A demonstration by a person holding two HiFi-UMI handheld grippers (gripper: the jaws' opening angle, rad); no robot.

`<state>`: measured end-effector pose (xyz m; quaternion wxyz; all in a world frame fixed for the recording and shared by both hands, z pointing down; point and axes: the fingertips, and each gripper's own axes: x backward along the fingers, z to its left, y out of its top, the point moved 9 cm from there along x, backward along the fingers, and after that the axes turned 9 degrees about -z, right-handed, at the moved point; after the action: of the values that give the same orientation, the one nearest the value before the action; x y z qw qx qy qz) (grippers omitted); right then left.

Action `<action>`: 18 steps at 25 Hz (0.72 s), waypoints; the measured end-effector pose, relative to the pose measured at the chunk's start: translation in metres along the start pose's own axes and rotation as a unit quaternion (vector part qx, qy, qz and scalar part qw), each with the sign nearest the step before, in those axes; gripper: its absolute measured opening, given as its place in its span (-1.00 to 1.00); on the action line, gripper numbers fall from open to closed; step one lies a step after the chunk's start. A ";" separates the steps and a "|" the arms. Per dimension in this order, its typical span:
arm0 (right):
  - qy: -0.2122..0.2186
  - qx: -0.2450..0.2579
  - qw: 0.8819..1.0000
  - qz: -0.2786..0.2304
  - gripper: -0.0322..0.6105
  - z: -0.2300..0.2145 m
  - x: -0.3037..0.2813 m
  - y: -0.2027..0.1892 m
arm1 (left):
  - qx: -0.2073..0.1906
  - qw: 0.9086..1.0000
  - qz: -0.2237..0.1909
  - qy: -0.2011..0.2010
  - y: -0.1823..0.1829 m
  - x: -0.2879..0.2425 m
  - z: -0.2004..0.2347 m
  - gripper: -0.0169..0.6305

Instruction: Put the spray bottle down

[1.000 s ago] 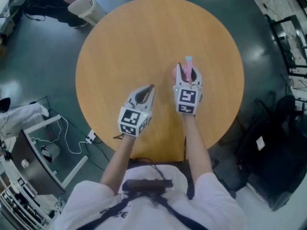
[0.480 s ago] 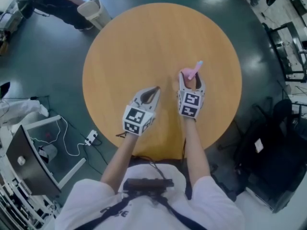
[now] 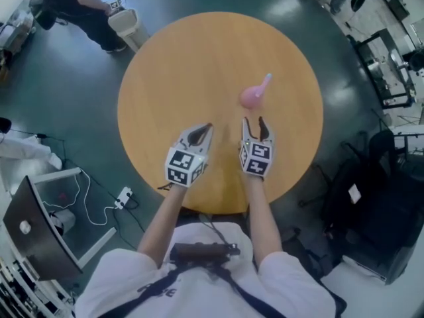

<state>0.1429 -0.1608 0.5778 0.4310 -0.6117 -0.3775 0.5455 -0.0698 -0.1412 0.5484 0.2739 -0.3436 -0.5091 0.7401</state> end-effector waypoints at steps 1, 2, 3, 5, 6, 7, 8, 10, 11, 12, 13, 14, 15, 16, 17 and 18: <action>0.000 -0.002 1.000 -0.006 -0.19 0.005 0.008 0.002 | -0.002 1.000 -0.003 -0.002 0.001 0.004 -0.001 -0.91; 0.000 -0.003 1.000 -0.013 -0.24 0.010 0.017 0.004 | -0.004 1.000 -0.006 -0.003 0.001 0.009 -0.002 -0.91; 0.001 -0.003 1.000 -0.023 -0.28 0.016 0.025 0.007 | -0.005 1.000 -0.010 -0.004 0.002 0.013 -0.003 -0.91; 0.003 0.000 0.999 -0.041 -0.38 0.028 0.042 0.015 | -0.009 1.000 -0.019 -0.005 0.005 0.021 -0.008 -0.91; 0.003 0.002 0.999 -0.046 -0.46 0.032 0.051 0.019 | -0.011 1.000 -0.025 -0.005 0.008 0.025 -0.011 -0.91; 0.002 0.003 0.999 -0.049 -0.53 0.036 0.060 0.023 | -0.013 0.999 -0.032 -0.006 0.011 0.028 -0.015 -0.91; 0.003 0.003 0.999 -0.054 -0.58 0.040 0.069 0.027 | -0.015 0.999 -0.039 -0.007 0.014 0.032 -0.018 -0.91; 0.012 0.002 0.997 -0.073 -0.68 0.054 0.085 0.036 | -0.022 0.998 -0.053 -0.006 0.021 0.043 -0.021 -0.91; 0.020 0.004 0.996 -0.084 -0.71 0.063 0.092 0.041 | -0.027 0.998 -0.059 -0.005 0.025 0.049 -0.021 -0.91; 0.028 0.006 0.995 -0.096 -0.75 0.072 0.099 0.046 | -0.032 0.997 -0.066 -0.005 0.028 0.055 -0.022 -0.91; 0.035 0.009 0.993 -0.108 -0.82 0.079 0.105 0.052 | -0.037 0.997 -0.073 -0.006 0.032 0.059 -0.023 -0.91; 0.042 0.010 0.992 -0.121 -0.83 0.084 0.112 0.058 | -0.042 0.996 -0.080 -0.009 0.037 0.063 -0.025 -0.91; 0.049 0.010 0.990 -0.133 -0.83 0.089 0.118 0.066 | -0.046 0.995 -0.087 -0.011 0.043 0.067 -0.027 -0.91; 0.054 0.010 0.988 -0.143 -0.84 0.095 0.124 0.073 | -0.052 0.994 -0.093 -0.012 0.049 0.071 -0.028 -0.91; 0.059 0.009 0.987 -0.152 -0.84 0.100 0.129 0.080 | -0.059 0.993 -0.099 -0.011 0.055 0.076 -0.027 -0.91; 0.061 0.010 0.985 -0.159 -0.84 0.106 0.133 0.087 | -0.067 0.992 -0.105 -0.008 0.061 0.082 -0.026 -0.91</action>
<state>0.0524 -0.0542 0.4472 0.5409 -0.5717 -0.4375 0.4350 -0.1030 -0.0853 0.4659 0.3225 -0.2996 -0.5927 0.6745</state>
